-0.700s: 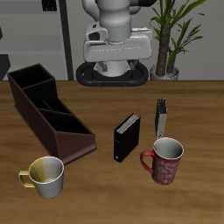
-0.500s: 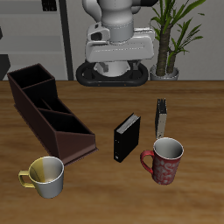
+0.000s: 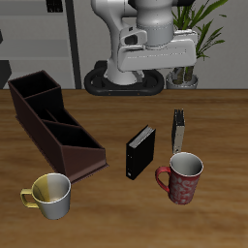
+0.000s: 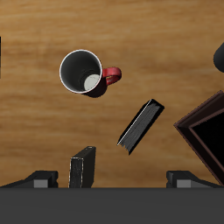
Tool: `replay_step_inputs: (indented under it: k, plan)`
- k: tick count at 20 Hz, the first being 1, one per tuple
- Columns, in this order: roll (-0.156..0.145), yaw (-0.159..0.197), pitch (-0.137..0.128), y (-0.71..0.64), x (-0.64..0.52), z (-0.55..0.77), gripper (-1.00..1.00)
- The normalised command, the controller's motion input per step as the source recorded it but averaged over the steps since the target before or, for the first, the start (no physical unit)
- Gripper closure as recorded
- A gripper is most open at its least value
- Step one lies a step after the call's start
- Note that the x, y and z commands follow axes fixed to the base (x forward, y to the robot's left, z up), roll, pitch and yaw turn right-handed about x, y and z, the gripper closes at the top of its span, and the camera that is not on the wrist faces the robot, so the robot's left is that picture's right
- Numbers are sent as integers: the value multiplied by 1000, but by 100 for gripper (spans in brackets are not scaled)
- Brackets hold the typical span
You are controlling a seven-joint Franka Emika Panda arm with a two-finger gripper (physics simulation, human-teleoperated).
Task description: Place the red mug into the right desk caddy's right compartment
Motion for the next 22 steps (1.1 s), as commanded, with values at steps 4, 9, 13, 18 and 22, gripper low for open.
replay_step_inputs:
  k: [4, 9, 13, 18, 22]
  plan:
    - [-28, 42, -42, 494, 452, 87, -100]
    - [-110, -63, -38, 277, 529, 62, -100]
    - [9, 5, 15, 386, 404, -133, -100]
    - [-22, -1, 14, 335, 369, -231, -100]
    - [-2, 1, 14, 76, 202, -310, -100]
